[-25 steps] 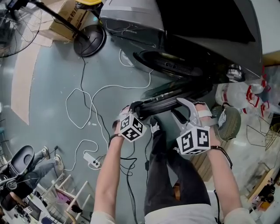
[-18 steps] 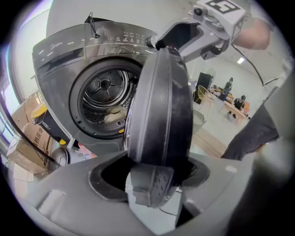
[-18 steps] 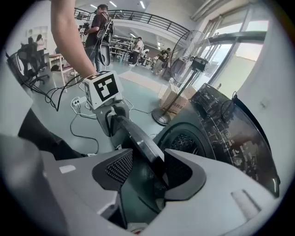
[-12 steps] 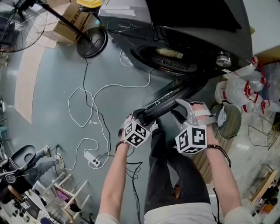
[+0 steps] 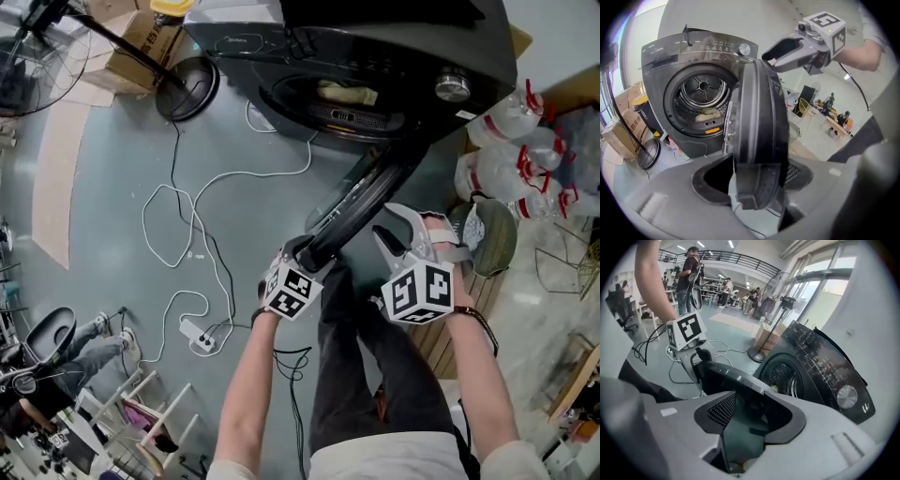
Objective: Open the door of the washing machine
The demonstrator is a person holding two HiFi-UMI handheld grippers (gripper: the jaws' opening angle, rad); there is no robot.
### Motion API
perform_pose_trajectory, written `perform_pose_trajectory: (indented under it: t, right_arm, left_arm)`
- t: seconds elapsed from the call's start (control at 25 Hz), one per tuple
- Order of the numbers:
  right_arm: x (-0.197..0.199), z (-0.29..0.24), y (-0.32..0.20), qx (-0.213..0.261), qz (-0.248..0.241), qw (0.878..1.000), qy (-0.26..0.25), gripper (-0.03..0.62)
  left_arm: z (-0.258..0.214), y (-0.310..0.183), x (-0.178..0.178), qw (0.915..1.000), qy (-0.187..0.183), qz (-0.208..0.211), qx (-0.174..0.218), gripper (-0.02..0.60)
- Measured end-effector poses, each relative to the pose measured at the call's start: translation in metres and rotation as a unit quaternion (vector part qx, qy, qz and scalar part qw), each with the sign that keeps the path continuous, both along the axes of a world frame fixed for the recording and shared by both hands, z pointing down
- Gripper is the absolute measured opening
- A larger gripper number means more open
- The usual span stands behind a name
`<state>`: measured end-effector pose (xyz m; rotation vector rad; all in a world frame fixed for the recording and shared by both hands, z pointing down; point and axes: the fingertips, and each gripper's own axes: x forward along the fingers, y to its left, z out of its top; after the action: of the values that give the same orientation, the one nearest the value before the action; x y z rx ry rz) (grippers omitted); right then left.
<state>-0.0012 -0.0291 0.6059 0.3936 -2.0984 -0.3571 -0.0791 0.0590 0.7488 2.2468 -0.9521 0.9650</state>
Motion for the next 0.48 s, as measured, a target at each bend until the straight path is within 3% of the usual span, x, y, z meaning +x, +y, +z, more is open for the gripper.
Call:
perform_pose_trajectory:
  t: [0.12,0.28,0.48]
  right_arm:
    - [0.023,-0.002,0.005,-0.023,0.070,0.996,-0.046,0.183]
    - [0.047,-0.002,0.016,-0.062,0.152,0.981,-0.100,0.183]
    - [0.055,0.001,0.030,-0.097,0.214,0.963,-0.135,0.183]
  left_arm:
    - [0.001,0.010,0.012,1.0000,0.000,-0.007,-0.001,0.316]
    - [-0.002,0.023,0.026,0.9998,0.003,-0.020,-0.005,0.316]
    - [-0.007,0.032,0.055,0.9988,0.028,-0.038,-0.009,0.316]
